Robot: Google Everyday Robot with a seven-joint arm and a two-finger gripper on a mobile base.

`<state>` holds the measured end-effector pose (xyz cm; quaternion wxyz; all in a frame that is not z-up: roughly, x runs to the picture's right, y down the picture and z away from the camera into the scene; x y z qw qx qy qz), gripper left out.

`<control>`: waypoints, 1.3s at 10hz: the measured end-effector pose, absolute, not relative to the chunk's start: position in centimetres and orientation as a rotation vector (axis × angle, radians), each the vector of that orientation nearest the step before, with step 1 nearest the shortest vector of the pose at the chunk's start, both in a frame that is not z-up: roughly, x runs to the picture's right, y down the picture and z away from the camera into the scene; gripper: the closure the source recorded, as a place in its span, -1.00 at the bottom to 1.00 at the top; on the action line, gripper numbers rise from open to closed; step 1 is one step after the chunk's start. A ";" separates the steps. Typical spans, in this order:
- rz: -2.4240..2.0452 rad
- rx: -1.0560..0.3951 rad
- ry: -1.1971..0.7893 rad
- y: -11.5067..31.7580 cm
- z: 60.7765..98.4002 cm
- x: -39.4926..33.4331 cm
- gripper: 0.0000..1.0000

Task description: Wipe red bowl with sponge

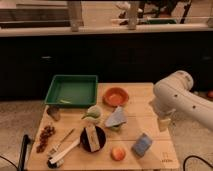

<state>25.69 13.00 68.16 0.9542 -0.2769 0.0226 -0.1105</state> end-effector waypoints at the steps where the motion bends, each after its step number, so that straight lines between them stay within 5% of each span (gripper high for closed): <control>1: -0.241 -0.564 0.045 13.3 68.1 25.6 -0.60; 13: -0.504 -0.554 -0.039 18.7 67.7 20.8 -0.60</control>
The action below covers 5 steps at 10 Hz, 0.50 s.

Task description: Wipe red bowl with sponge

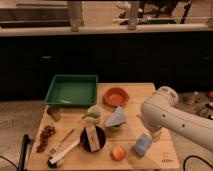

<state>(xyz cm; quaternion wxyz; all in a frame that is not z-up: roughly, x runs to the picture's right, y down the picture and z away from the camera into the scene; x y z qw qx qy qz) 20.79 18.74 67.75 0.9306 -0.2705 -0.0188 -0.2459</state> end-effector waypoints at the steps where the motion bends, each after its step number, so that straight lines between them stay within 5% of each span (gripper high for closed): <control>1: -0.523 -0.551 -0.044 19.1 67.6 20.3 -0.60; 5: -0.609 -0.553 -0.093 21.5 68.1 18.2 -0.60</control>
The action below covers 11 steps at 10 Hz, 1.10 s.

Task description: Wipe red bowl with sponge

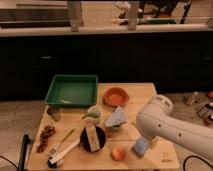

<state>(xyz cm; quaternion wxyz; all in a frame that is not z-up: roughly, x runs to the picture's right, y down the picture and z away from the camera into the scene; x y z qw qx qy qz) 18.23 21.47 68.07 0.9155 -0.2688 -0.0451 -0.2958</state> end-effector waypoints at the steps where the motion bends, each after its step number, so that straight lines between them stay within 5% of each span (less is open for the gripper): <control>1: -0.607 -0.553 -0.103 21.7 68.2 18.0 -0.60; 11: -0.590 -0.570 -0.196 25.3 70.7 18.3 -0.60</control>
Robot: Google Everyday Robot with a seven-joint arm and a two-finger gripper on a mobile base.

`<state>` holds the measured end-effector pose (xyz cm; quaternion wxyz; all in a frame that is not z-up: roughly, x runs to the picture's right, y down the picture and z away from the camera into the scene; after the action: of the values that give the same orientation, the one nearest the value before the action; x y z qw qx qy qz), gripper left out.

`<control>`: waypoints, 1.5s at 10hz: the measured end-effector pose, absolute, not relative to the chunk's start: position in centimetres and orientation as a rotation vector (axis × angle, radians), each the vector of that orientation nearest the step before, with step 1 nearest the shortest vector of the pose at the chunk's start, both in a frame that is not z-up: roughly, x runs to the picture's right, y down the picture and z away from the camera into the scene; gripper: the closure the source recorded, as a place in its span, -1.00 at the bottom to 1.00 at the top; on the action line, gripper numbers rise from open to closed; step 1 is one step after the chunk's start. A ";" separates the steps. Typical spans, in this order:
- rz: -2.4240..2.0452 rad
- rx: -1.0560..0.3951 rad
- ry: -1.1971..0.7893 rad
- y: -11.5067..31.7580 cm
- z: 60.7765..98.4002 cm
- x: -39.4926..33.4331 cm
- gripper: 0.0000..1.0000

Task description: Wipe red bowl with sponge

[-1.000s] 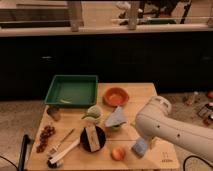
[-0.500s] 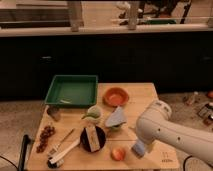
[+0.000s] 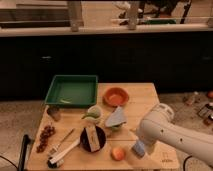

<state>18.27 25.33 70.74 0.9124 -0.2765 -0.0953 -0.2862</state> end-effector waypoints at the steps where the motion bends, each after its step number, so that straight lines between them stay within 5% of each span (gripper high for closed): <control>1: -0.588 -0.569 -0.200 25.3 70.8 18.4 -0.60; 15: -0.583 -0.613 -0.285 28.7 73.9 21.0 -0.60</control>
<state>21.00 28.74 73.94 0.9020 -0.2966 -0.1376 -0.2820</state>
